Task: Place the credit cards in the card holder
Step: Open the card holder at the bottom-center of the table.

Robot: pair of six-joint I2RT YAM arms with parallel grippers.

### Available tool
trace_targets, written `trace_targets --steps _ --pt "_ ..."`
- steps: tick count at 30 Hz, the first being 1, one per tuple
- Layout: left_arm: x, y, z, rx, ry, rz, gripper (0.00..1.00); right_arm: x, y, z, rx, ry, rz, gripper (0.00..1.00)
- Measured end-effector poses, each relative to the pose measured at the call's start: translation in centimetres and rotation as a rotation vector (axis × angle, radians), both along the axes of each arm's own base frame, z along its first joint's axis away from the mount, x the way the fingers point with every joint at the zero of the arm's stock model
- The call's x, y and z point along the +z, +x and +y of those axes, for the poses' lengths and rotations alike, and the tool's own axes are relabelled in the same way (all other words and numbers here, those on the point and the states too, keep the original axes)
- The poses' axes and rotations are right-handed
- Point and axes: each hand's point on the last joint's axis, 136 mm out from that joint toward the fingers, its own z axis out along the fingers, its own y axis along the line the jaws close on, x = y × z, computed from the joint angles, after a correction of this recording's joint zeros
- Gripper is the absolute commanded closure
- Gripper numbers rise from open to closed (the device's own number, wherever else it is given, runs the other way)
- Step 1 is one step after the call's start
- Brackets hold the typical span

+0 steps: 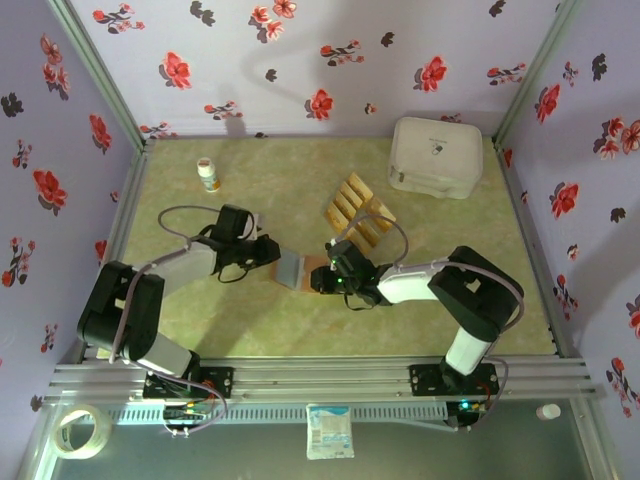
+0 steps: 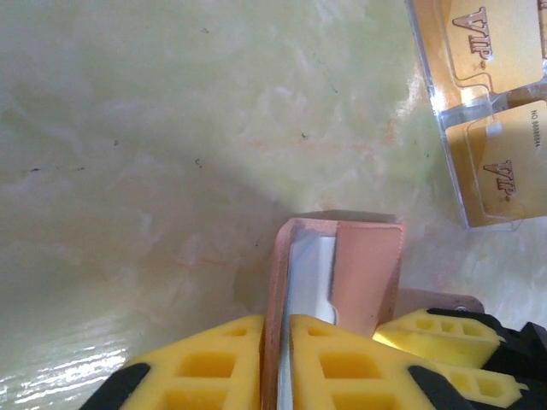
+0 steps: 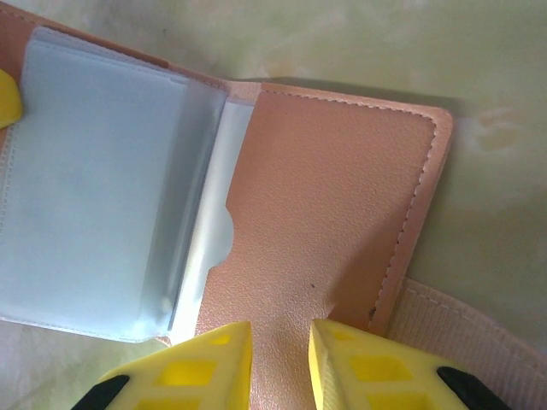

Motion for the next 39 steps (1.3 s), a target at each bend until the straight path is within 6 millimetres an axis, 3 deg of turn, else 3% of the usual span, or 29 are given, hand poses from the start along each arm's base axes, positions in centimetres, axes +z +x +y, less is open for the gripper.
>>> trace_targets --steps 8,13,24,31,35,39 --pt "0.9 0.4 0.1 0.014 -0.024 -0.022 0.89 -0.1 0.0 0.0 0.000 0.006 0.006 0.77" --pt "0.8 0.4 0.2 0.023 -0.032 -0.019 1.00 -0.1 0.0 0.0 0.000 0.013 0.007 0.77" --pt "2.9 0.0 -1.2 -0.010 -0.102 -0.048 1.00 -0.1 0.3 0.7 0.007 0.041 0.003 0.78" --pt "2.8 -0.2 -2.2 -0.020 -0.118 -0.041 1.00 0.0 0.5 0.8 0.010 0.047 0.006 0.77" --pt "2.6 -0.1 -1.9 -0.008 -0.099 -0.037 1.00 0.2 0.5 0.4 0.005 0.038 0.013 0.76" --pt "2.2 -0.3 -1.5 0.004 -0.072 -0.021 1.00 0.5 0.2 -1.4 -0.020 -0.016 0.034 0.76"
